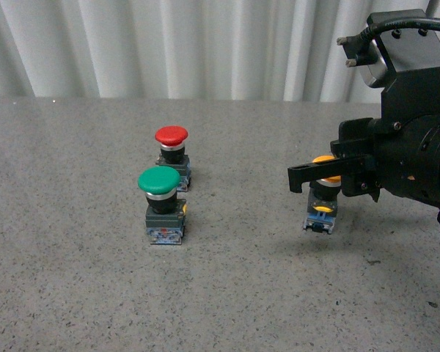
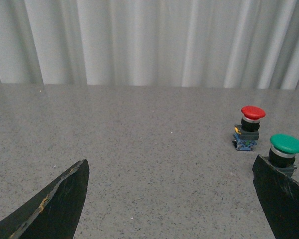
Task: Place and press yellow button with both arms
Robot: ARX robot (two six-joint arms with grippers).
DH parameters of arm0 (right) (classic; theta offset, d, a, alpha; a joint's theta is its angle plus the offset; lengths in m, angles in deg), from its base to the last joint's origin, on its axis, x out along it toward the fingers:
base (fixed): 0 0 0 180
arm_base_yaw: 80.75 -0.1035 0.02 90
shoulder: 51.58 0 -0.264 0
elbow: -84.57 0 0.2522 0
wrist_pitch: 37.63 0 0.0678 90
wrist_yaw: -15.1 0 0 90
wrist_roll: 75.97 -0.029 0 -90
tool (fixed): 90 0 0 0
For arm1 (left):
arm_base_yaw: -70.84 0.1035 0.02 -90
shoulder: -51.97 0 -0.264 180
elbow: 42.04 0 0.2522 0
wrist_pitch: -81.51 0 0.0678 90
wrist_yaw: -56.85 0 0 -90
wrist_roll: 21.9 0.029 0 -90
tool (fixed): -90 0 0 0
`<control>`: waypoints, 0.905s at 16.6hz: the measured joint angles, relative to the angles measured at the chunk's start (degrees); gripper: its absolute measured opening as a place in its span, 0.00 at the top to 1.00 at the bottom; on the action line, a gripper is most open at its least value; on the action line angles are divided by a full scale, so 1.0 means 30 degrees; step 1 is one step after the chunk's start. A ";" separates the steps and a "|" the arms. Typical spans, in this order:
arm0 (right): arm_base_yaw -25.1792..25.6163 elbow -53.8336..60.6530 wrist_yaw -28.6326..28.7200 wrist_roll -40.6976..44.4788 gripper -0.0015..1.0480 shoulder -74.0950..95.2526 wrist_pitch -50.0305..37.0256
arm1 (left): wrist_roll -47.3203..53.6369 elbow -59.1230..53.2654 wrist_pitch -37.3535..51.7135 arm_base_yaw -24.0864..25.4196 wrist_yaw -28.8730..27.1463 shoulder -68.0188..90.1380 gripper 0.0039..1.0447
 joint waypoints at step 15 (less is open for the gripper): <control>-0.0678 0.1384 0.1049 -0.0590 0.98 -0.0328 -0.3228 | -0.0007 0.0000 0.0000 0.0000 -0.0007 0.0000 0.06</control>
